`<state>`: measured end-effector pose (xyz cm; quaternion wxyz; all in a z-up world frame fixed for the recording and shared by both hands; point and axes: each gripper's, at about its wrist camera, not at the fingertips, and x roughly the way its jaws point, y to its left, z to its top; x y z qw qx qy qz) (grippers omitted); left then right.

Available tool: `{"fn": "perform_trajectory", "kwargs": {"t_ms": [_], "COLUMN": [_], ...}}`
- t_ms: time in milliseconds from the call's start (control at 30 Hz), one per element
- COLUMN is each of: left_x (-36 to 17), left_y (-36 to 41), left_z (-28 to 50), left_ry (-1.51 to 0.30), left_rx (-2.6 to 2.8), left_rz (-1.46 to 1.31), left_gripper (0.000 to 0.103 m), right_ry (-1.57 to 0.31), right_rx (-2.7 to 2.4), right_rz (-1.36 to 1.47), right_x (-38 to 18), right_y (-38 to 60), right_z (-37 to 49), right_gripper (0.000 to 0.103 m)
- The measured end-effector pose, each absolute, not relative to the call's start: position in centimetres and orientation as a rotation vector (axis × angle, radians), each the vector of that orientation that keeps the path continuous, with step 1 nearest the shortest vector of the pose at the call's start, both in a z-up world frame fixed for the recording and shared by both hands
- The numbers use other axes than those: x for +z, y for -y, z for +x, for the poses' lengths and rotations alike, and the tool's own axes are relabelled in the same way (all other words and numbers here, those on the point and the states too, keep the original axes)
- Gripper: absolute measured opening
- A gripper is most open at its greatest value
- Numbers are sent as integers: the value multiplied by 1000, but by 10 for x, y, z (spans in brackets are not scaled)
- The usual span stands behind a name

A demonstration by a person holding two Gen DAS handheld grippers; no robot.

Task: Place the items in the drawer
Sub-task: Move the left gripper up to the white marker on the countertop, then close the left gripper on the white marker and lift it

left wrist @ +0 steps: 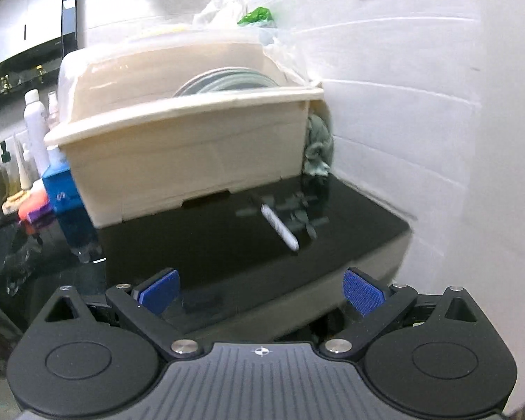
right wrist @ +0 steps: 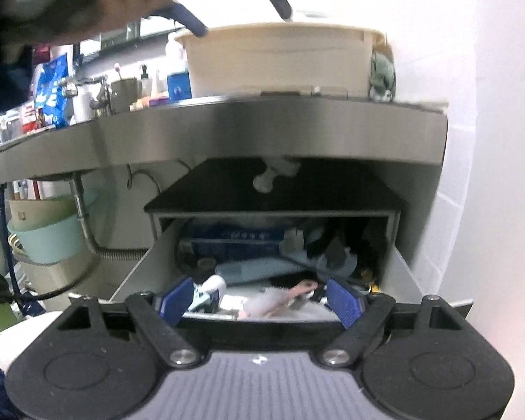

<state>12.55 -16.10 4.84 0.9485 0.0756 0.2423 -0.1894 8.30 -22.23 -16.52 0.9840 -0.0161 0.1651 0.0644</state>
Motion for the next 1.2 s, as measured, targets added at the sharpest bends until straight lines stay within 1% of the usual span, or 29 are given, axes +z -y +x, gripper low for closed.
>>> {"fn": "perform_trajectory", "kwargs": {"t_ms": [167, 233, 267, 300, 333, 567, 633, 667, 700, 733, 800, 933, 1000, 1033, 1067, 1100, 1200], "left_x": [58, 56, 53, 50, 47, 37, 36, 35, 34, 33, 29, 22, 19, 18, 18, 17, 17], "left_y": [191, 204, 210, 215, 221, 236, 243, 246, 250, 253, 256, 254, 252, 251, 250, 250, 252], "left_z": [163, 179, 189, 199, 208, 259, 270, 275, 280, 286, 295, 307, 311, 312, 312, 312, 308], "left_ry": [-508, -521, -535, -554, -572, -647, -656, -661, -667, -678, -709, -766, -791, -801, -804, -803, -794], "left_rx": [-400, -384, -375, -367, -359, -313, -290, -277, -264, -257, -249, -231, -226, -224, -223, -222, -221], "left_rz": [184, 228, 244, 254, 265, 190, 207, 219, 231, 239, 244, 199, 167, 152, 144, 140, 155], "left_gripper": [101, 97, 95, 87, 83, 82, 80, 75, 66, 61, 47, 40, 32, 29, 24, 16, 11], "right_ry": [-266, -254, -248, -242, -235, -192, -198, -200, -196, -192, -184, -188, -189, -189, -190, -190, -194], "right_rx": [116, 110, 107, 104, 101, 78, 77, 77, 77, 76, 76, 73, 70, 67, 66, 65, 65], "right_rz": [-9, 3, 10, 16, 22, 65, 77, 84, 86, 88, 92, 105, 108, 109, 108, 106, 103], "right_x": [-150, -148, -147, -146, -145, -138, -141, -141, -142, -142, -142, -144, -144, -145, -145, -146, -148], "right_y": [233, 239, 241, 244, 246, 265, 267, 268, 269, 270, 271, 274, 275, 275, 276, 276, 274], "right_z": [76, 74, 74, 73, 72, 66, 66, 65, 65, 64, 64, 61, 61, 61, 61, 61, 63], "right_gripper": [83, 84, 85, 86, 87, 88, 88, 88, 88, 88, 88, 88, 88, 88, 88, 88, 88]}}
